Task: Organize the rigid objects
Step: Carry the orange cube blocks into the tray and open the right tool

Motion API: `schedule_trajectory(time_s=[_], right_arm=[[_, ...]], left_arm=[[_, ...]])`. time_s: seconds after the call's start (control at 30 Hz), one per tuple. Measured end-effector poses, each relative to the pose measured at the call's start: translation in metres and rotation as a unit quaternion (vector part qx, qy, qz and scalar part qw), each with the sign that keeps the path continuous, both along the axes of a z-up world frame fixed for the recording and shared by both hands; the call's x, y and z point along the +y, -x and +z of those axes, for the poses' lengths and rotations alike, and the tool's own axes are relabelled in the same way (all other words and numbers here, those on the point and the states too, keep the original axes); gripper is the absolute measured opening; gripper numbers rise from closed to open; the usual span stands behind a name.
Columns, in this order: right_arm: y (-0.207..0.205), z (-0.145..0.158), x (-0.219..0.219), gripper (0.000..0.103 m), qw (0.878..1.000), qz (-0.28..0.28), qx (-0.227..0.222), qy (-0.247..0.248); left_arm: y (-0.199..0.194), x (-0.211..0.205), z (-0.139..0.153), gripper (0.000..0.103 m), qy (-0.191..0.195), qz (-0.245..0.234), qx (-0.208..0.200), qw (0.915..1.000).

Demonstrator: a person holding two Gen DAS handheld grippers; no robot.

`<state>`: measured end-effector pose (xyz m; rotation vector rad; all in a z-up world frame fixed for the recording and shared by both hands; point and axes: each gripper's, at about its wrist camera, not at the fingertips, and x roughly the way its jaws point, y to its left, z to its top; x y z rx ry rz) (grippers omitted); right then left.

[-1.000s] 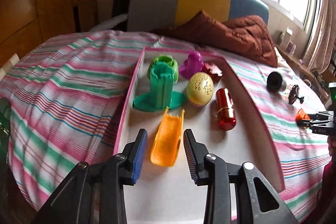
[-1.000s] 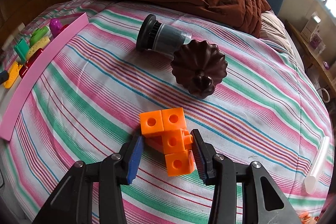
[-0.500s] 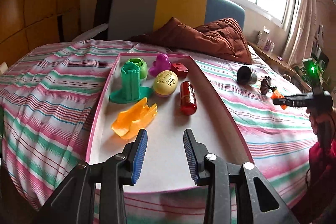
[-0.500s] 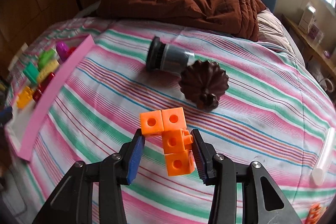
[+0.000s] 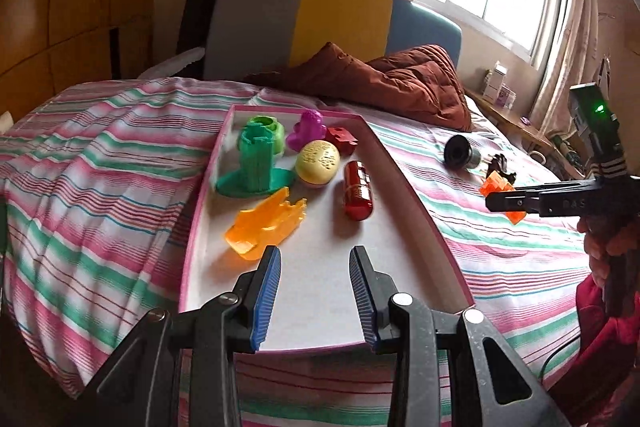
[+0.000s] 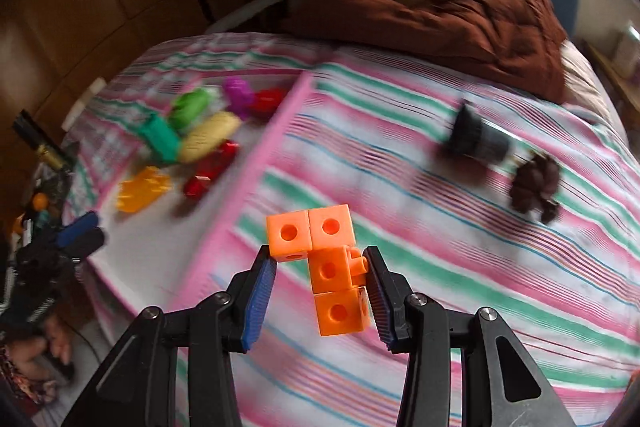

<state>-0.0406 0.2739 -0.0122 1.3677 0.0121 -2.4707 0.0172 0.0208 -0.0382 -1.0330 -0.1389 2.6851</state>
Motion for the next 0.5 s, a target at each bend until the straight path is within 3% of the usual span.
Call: schedule_trajectory(time_s=[0.23, 0.4, 0.5], right_arm=[[-0.003, 0.008, -0.077, 0.045, 0.998, 0.062, 0.002, 0.001], [-0.001, -0.004, -0.112, 0.045, 0.996, 0.082, -0.012, -0.023], [0.004, -0.014, -0.127, 0.045, 0.996, 0.083, -0.027, -0.008]], left_arm=[[0.003, -0.011, -0.003, 0.035, 0.006, 0.024, -0.012, 0.9996], [0.002, -0.021, -0.004, 0.035, 0.005, 0.044, -0.012, 0.9989], [0.002, -0.030, -0.003, 0.035, -0.011, 0.059, -0.012, 0.9981]])
